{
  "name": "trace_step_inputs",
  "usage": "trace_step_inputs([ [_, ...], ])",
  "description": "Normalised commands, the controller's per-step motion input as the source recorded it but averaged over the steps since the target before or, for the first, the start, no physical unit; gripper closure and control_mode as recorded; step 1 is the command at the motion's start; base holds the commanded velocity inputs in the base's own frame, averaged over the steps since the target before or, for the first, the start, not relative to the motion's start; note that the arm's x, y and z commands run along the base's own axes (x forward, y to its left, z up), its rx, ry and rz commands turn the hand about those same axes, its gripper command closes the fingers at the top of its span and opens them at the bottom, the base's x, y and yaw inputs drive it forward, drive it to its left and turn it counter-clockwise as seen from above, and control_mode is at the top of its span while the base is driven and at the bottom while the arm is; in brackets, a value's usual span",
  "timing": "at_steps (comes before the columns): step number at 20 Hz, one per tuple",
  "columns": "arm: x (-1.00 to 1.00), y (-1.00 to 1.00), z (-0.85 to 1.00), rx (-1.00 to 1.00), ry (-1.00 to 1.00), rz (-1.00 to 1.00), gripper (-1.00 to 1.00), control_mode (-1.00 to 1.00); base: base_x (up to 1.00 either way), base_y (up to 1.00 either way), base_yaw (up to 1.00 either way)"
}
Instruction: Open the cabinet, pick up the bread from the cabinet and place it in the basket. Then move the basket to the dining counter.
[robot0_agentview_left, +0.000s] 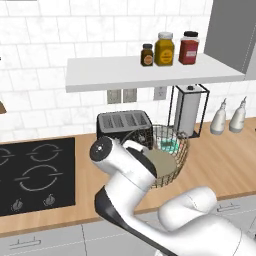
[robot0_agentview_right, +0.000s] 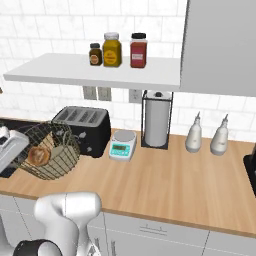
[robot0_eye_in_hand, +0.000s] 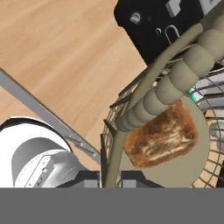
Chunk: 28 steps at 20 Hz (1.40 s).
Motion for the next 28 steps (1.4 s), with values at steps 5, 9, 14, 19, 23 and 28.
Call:
trace_step_inputs([
  [5,-0.19,-0.22,1.0,0.11,-0.03,0.04,1.0,-1.0,0.0,0.0,0.0],
  [9,-0.09,-0.37,0.94,0.24,0.0,0.04,1.0,-1.0,0.0,0.0,0.0],
  [14,-0.02,-0.25,0.82,0.25,0.0,0.07,1.0,-1.0,0.0,0.0,0.0],
  [19,-0.09,-0.1,0.69,0.14,-0.01,0.06,1.0,-1.0,0.0,0.0,0.0],
  [23,-0.01,-0.02,0.37,0.03,0.0,0.04,1.0,-1.0,0.0,0.0,0.0],
  [28,0.0,-0.01,-0.01,0.0,0.0,0.02,1.0,-1.0,0.0,0.0,0.0],
])
